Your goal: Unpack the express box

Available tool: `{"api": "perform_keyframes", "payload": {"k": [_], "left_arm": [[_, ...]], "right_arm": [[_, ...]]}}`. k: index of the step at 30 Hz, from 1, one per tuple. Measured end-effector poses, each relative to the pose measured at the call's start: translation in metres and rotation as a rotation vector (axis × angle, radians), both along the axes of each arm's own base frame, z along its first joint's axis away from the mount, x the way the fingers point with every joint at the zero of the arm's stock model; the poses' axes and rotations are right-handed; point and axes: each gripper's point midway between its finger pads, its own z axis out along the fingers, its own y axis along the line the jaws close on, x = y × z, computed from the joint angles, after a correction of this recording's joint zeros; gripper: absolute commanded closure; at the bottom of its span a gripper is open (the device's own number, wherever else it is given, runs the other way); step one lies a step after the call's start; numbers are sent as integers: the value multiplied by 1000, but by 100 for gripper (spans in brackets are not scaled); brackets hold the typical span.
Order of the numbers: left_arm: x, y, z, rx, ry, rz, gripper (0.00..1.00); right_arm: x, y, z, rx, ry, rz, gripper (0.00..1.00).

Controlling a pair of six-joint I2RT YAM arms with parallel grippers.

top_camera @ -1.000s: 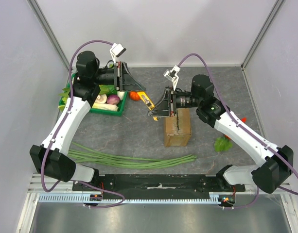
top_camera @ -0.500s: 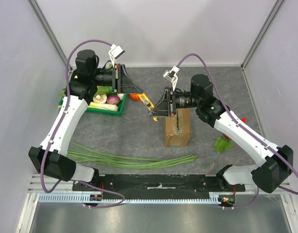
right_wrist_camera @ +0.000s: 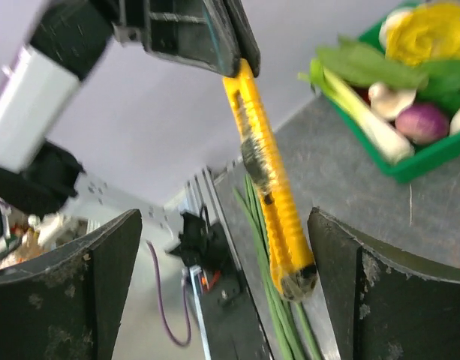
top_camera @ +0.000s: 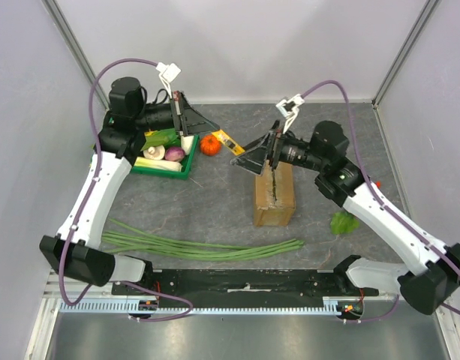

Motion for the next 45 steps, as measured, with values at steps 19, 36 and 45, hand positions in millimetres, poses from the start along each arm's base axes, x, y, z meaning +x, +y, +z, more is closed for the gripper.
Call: {"api": "perform_keyframes", "payload": {"k": [19, 36, 45], "left_arm": [[-10, 14, 110, -492, -279, 405, 98], [-7, 16, 112, -656, -272, 560, 98], [-8, 20, 109, -703, -279, 591, 98]], "right_arm": [[34, -8, 125, 477, -47, -174, 9], [36, 8, 152, 569, -8, -101, 50], [42, 13, 153, 527, 2, -109, 57]]}}
